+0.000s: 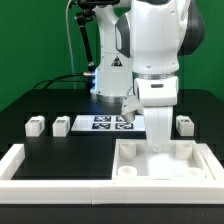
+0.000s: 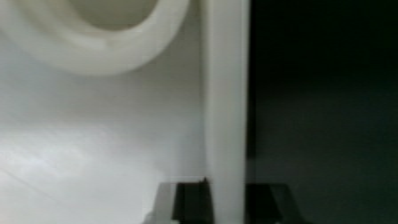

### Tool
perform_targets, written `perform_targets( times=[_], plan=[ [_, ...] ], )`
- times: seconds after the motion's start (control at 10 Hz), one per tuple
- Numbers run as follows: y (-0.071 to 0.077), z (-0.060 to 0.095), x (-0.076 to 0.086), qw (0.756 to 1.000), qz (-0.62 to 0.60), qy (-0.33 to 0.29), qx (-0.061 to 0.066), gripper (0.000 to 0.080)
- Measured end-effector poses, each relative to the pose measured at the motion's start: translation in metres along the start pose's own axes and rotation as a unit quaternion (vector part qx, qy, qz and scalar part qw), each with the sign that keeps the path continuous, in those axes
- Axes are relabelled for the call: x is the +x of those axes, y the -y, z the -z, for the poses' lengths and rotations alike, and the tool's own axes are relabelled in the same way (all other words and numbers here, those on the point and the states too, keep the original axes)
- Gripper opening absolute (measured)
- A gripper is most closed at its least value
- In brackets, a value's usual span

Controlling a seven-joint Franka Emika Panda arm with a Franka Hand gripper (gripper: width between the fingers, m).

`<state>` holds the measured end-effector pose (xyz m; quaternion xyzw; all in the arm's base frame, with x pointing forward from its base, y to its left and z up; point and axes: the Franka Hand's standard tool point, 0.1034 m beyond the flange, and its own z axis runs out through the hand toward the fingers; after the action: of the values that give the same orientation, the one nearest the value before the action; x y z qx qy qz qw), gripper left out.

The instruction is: Assemble square table

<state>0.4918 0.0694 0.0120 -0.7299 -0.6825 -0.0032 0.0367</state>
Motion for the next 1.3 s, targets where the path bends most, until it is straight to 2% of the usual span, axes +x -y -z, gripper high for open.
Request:
perform_targets(
  times=[0.3,0.4,0.5,0.6,0.7,0.8,0.9,1.3],
  plan=[
    [-0.0002,-0.0003,-0.0011,1.000,0.002,0.000,0.000,0.0068],
    [-0.0002,-0.0004,-0.0013,1.000,0.001,0.000,0.000,0.0276],
    [-0.0001,-0.0005,-0.0015,1.000,0.001,0.000,0.000,0.0276],
    [-0.0001,-0.0005,-0.0017,1.000,0.001,0.000,0.000,0.0460],
    [-0.0001,-0.0006,-0.0019,1.000,0.001,0.000,0.000,0.0580],
    [-0.0001,-0.0006,-0.0020,1.000,0.001,0.000,0.000,0.0580],
    [-0.0001,-0.0006,-0.0022,1.000,0.000,0.000,0.000,0.0635],
    [-0.0001,-0.0007,-0.0025,1.000,0.000,0.000,0.000,0.0649]
  ],
)
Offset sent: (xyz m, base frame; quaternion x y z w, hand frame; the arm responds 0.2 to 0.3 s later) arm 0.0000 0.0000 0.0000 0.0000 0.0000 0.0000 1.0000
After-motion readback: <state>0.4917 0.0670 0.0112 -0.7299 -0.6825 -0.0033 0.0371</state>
